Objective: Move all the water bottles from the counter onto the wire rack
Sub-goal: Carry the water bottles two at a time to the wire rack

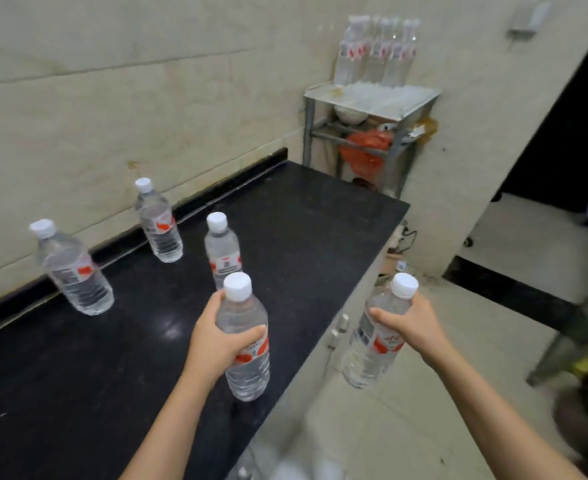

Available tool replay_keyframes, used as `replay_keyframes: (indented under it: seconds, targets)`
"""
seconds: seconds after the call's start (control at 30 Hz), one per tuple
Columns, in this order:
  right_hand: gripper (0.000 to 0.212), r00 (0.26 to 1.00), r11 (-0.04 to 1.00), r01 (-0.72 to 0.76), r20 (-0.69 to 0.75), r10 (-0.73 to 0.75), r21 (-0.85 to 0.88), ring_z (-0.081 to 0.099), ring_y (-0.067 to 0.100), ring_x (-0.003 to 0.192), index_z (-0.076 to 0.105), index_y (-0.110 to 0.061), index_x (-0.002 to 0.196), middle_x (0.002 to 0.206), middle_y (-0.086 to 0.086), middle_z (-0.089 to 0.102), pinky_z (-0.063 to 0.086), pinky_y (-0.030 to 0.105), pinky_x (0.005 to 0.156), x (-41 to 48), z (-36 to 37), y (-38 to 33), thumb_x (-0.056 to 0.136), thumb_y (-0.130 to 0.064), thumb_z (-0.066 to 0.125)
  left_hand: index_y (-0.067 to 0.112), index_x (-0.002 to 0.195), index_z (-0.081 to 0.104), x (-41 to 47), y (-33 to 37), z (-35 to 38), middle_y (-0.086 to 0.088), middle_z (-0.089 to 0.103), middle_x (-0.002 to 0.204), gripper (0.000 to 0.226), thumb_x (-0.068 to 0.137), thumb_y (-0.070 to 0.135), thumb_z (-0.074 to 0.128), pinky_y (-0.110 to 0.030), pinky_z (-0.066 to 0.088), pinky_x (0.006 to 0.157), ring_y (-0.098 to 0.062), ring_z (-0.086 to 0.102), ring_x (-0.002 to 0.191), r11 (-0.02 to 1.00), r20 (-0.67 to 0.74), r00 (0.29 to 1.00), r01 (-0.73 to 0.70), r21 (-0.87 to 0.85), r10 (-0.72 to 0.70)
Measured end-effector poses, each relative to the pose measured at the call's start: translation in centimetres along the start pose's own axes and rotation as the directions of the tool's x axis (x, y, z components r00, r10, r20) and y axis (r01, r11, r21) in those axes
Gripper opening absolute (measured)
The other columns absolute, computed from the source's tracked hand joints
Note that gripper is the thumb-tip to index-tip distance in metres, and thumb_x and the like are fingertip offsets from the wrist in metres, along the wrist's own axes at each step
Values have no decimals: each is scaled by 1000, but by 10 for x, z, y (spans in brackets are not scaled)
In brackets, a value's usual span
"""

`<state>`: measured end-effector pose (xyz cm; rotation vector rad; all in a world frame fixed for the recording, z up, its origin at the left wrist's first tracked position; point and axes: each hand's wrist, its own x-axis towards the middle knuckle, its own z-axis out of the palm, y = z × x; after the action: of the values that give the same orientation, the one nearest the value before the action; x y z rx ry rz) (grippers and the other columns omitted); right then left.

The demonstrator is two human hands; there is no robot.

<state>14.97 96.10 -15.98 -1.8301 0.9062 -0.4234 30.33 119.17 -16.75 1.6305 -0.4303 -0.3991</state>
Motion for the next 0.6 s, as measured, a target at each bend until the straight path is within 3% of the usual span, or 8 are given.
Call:
replay_keyframes:
  seconds: [0.1, 0.23, 0.37, 0.5, 0.6]
  targets:
    - [33, 994, 997, -74, -77, 74, -8, 64, 22, 89, 60, -18, 95, 94, 6, 68, 52, 42, 85, 9, -61, 37, 67, -19, 78, 33, 89, 54, 13, 11, 81, 4, 64, 91, 55, 45, 13, 79, -28, 51, 76, -13, 62, 84, 999, 83, 996, -27, -42, 30]
    - [34, 968, 988, -149, -208, 138, -37, 65, 25, 88, 59, -20, 89, 92, 7, 69, 52, 47, 85, 14, -139, 79, 62, -26, 79, 30, 88, 58, 14, 4, 168, 1, 67, 87, 61, 30, 31, 75, -31, 55, 71, -16, 65, 80, 988, 142, 990, 34, -150, -12]
    - [31, 947, 976, -198, -274, 166, -92, 63, 23, 85, 51, -28, 77, 85, 1, 66, 52, 40, 82, 12, -202, 106, 64, -23, 79, 25, 88, 59, 15, -3, 228, 1, 71, 78, 59, 32, 29, 75, -22, 55, 60, -24, 66, 79, 983, 206, 978, 80, -165, -45]
    - [32, 939, 976, -205, -295, 174, -77, 58, 16, 77, 50, -30, 74, 75, -13, 58, 47, 33, 74, 28, -240, 124, 67, -17, 78, 27, 86, 59, 32, 7, 269, 8, 72, 73, 57, 31, 32, 75, -19, 56, 61, -10, 67, 71, 993, 214, 977, 34, -113, -9]
    - [30, 938, 976, -210, -291, 187, -51, 56, 16, 77, 53, -22, 83, 74, -13, 57, 43, 30, 75, 52, -251, 132, 68, -13, 78, 30, 86, 58, 58, 15, 288, 4, 69, 79, 57, 32, 37, 73, -20, 53, 61, -7, 65, 72, 997, 206, 978, 8, -82, 9]
